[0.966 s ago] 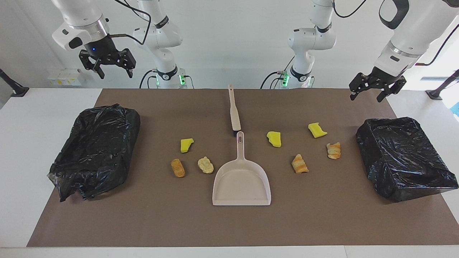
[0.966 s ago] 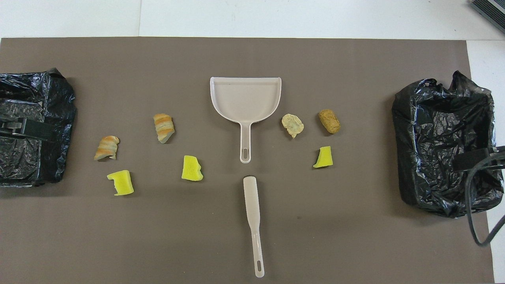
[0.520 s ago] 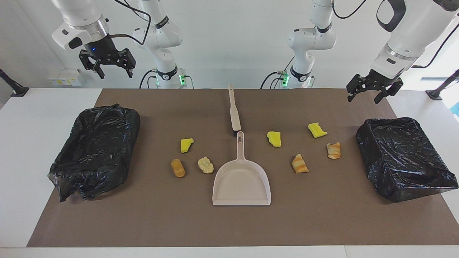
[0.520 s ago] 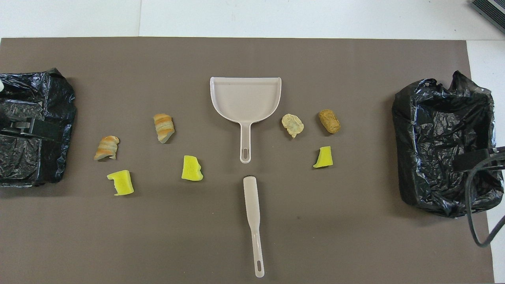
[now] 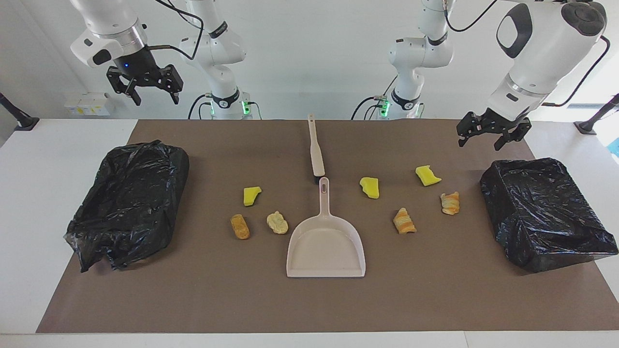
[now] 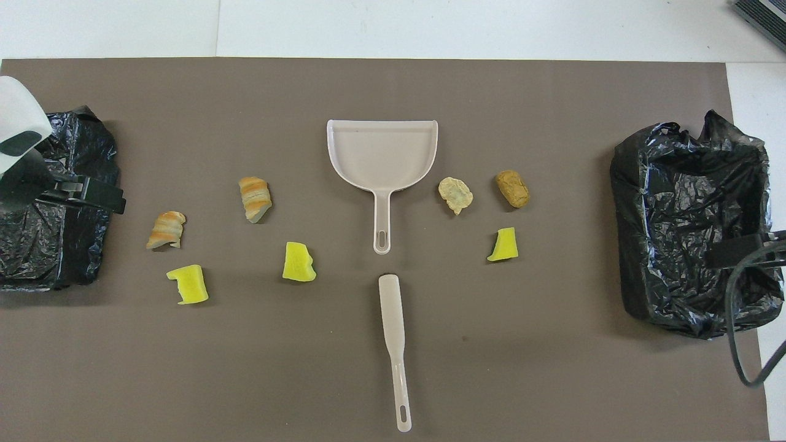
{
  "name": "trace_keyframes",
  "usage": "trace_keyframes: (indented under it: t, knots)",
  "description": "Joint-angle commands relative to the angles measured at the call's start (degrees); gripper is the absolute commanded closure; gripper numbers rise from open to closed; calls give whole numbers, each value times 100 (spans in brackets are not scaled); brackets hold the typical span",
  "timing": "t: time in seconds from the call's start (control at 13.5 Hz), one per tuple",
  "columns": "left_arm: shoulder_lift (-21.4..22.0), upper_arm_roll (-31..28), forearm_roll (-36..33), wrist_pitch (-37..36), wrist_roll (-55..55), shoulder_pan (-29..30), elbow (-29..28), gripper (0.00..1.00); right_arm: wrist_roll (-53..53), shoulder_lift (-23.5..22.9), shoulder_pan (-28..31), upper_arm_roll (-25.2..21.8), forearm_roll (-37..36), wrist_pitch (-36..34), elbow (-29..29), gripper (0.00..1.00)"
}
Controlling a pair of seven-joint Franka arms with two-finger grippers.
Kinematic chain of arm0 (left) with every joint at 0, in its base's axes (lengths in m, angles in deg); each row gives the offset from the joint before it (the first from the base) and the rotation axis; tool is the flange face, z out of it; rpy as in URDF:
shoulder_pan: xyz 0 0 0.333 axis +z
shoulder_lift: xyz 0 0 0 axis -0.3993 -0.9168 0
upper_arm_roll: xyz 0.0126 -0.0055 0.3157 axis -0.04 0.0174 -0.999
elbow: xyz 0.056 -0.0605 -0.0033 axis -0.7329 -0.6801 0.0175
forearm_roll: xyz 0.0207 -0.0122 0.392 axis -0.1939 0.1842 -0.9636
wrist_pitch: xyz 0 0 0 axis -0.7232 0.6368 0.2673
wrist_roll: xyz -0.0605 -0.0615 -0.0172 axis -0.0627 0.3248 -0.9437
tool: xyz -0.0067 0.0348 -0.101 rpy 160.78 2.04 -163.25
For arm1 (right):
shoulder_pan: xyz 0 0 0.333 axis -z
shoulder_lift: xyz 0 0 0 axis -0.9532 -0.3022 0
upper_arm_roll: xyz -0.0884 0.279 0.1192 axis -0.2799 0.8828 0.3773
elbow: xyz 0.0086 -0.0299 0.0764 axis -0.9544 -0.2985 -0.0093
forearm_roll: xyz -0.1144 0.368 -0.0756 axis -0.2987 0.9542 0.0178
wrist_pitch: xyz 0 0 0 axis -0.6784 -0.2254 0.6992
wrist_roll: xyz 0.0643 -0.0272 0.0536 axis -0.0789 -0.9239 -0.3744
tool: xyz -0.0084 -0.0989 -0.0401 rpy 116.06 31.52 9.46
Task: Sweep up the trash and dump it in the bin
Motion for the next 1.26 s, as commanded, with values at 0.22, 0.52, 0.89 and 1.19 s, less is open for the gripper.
trace_keyframes:
  t: [0.22, 0.52, 0.89, 1.19]
  knots:
    - [391, -62, 160, 474, 27, -62, -768, 0, -90, 186, 71, 24, 36, 65, -302, 0]
    - [1033, -62, 407, 1528, 1, -395, -2148, 0, 33, 37, -25, 103, 18, 564, -294, 0]
    - [1376, -62, 425, 2222, -427, -1220, -3106, 0, 867, -777, -561, 200, 324, 1504, -294, 0]
    - [1683, -53, 425, 2673, -1132, -1916, -3801, 0, 1446, -1781, -1290, 200, 405, 2428, -206, 0]
